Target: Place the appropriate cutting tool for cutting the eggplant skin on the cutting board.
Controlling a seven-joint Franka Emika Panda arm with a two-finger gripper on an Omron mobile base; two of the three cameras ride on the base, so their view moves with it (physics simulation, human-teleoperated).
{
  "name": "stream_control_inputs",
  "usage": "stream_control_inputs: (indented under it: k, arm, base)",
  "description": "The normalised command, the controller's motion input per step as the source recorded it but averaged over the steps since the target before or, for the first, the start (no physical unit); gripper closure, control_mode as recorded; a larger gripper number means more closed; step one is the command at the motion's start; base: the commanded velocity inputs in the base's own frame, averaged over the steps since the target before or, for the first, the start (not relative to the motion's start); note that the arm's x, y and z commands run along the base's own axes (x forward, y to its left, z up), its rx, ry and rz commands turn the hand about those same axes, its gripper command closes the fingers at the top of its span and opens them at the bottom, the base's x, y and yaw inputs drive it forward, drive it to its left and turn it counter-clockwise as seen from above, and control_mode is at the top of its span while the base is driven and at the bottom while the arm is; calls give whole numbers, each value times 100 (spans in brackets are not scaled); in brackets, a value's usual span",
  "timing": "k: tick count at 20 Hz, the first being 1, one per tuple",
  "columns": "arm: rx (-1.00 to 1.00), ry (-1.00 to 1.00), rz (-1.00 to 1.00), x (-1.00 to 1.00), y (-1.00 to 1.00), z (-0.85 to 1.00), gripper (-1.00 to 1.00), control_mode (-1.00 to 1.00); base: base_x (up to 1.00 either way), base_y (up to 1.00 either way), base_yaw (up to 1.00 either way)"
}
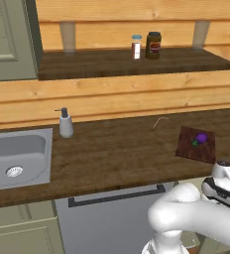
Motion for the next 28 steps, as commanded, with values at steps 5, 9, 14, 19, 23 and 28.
stream_control_inputs:
  k: [5,9,14,19,23,28]
  arm:
    - [1,3,0,-2,16,-88,100,-100]
    - [3,0,0,-17,41,-78,100,-100]
    - [5,0,-2,-77,50,-53,100,-100]
    - [5,9,-7,-37,52,-9,100,-100]
    - [2,3,-4,-22,14,52,100,-100]
    - [1,1,-1,-89,0,100,100,-100]
  base:
    - [0,0,0]
    - [0,0,0]
    - [0,0,0]
    - [0,0,0]
    - [0,0,0]
    - [0,0,0]
